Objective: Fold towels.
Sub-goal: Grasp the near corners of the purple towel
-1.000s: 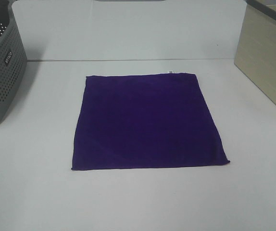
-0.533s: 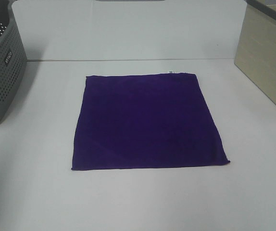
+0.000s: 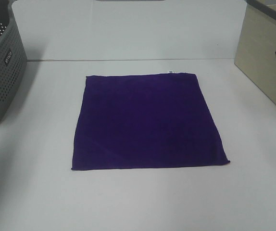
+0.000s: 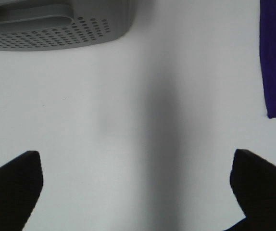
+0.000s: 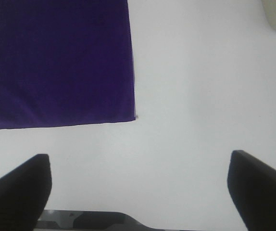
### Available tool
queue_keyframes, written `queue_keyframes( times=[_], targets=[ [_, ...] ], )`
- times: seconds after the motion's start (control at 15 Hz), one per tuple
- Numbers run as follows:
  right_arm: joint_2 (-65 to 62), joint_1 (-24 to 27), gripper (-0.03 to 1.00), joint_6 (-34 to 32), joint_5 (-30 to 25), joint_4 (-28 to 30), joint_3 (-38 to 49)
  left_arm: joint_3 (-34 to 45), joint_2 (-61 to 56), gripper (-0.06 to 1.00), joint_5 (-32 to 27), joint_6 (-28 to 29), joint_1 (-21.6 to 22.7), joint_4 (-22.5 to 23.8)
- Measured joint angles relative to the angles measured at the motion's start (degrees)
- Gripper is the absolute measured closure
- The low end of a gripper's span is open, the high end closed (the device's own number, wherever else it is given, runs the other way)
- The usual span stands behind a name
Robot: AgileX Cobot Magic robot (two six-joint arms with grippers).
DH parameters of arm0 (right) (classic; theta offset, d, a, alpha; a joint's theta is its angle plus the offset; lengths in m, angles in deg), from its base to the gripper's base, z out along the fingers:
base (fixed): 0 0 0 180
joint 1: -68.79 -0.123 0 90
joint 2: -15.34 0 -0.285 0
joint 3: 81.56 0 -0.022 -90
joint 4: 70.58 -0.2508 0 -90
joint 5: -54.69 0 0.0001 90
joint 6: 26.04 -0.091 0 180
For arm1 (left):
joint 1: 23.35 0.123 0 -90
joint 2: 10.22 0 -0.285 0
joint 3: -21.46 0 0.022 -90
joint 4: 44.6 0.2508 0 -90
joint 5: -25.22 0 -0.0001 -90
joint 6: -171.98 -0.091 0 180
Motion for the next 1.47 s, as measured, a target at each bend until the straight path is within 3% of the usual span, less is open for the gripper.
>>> queue_keyframes(
  times=[0.27, 0.47, 0.53, 0.6, 0.93, 1.27, 1.47],
  targets=[
    [2.2, 0.0, 0.01, 7.6, 3.3, -11.4, 4.2, 2.6, 3.4, -0.05, 1.8, -10.9, 0.0, -16.7],
    [3.7, 0.0, 0.02, 14.6, 15.6, -22.5, 15.0, 10.1, 8.7, -0.05, 6.9, -23.7, 0.0, -31.7],
    [4.7, 0.0, 0.04, 18.4, 19.9, -25.4, 20.3, 12.2, 14.2, -0.05, 8.5, -31.7, 0.0, -38.8],
    [6.4, 0.0, 0.05, 19.8, 20.1, -25.9, 21.4, 12.5, 17.6, -0.05, 8.9, -35.1, 0.0, -42.9],
    [19.2, 0.0, 0.11, 23.7, 23.4, -28.5, 21.4, 12.5, 30.0, -0.05, 12.7, -48.3, 0.0, -52.3],
    [23.1, 0.1, 0.11, 24.8, 28.1, -29.0, 21.4, 12.5, 33.3, -0.05, 14.9, -49.6, 0.0, -52.6],
    [23.2, 5.0, 0.12, 28.2, 26.1, -28.9, 20.4, 12.5, 33.3, -0.05, 14.9, -50.9, 0.0, -52.7]
  ],
)
